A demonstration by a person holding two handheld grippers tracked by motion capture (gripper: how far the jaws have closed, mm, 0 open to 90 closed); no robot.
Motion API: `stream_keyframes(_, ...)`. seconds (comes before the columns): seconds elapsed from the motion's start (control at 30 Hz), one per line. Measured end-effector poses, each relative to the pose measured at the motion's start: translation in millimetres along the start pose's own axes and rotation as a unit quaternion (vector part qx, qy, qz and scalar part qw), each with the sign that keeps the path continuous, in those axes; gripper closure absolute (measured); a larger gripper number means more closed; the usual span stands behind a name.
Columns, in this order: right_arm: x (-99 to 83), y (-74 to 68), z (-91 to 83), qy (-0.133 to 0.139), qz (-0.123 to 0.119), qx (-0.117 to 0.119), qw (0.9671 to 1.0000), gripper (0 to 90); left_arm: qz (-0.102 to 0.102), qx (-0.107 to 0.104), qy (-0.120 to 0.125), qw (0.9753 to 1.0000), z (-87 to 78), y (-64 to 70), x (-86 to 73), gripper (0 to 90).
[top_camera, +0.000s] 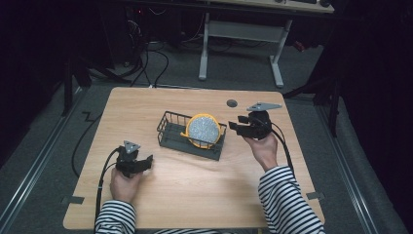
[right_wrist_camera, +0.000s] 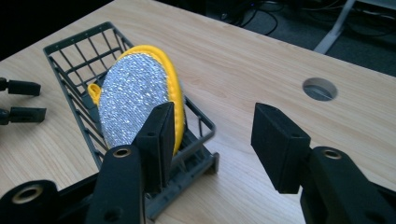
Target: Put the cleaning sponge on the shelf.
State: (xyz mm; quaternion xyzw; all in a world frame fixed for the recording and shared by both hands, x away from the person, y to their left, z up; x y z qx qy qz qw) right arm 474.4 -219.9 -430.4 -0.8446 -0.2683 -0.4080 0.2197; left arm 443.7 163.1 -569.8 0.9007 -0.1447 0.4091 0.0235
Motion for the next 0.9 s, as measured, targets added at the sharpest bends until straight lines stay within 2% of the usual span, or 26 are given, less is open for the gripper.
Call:
stream_keyframes(0.17, -33.2, 10.8, -12.6, -0.001, 0.022, -0.018, 0.9996, 49.6, 0.000, 0.000, 0.000, 1.0000, 0.0, 0.0, 0.0, 30.2)
stream_keyframes(0.27, -74.2, 24.2, -12.4, -0.002, 0.044, -0.047, 0.9979, 47.9, 0.001, 0.001, 0.000, 1.0000, 0.0, 0.1, 0.0, 30.0)
stream_keyframes(0.4, -123.6, 44.7, -4.3, -0.017, 0.074, -0.092, 0.9928, 47.0, 0.002, 0.001, 0.000, 1.0000, 0.1, 0.2, 0.0, 30.0)
stream_keyframes(0.5, -145.4, 54.1, -2.1, -0.017, 0.086, -0.118, 0.9891, 45.3, 0.002, 0.001, 0.000, 1.0000, 0.1, 0.2, 0.0, 30.0)
stream_keyframes(0.6, -154.5, 57.0, 0.2, -0.035, 0.089, -0.133, 0.9866, 41.8, 0.002, 0.001, -0.001, 1.0000, 0.0, 0.3, 0.0, 30.0)
stream_keyframes(0.7, -154.5, 55.2, 2.3, -0.048, 0.068, -0.144, 0.9860, 41.2, 0.002, 0.001, -0.001, 1.0000, 0.0, 0.2, -0.1, 30.0)
stream_keyframes(0.9, -154.5, 55.1, 2.4, -0.048, 0.068, -0.144, 0.9861, 40.5, 0.002, 0.001, 0.000, 1.0000, -0.1, 0.3, -0.1, 30.0)
Point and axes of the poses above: each handheld gripper's, and its own axes: z roughly forward along the jaws, x roughly out of its top, y roughly to its right, the point moved 5 cm from there along z, roughly forward along the jaws, and after that the axes turned 8 degrees about x, right-handed, at the moved point
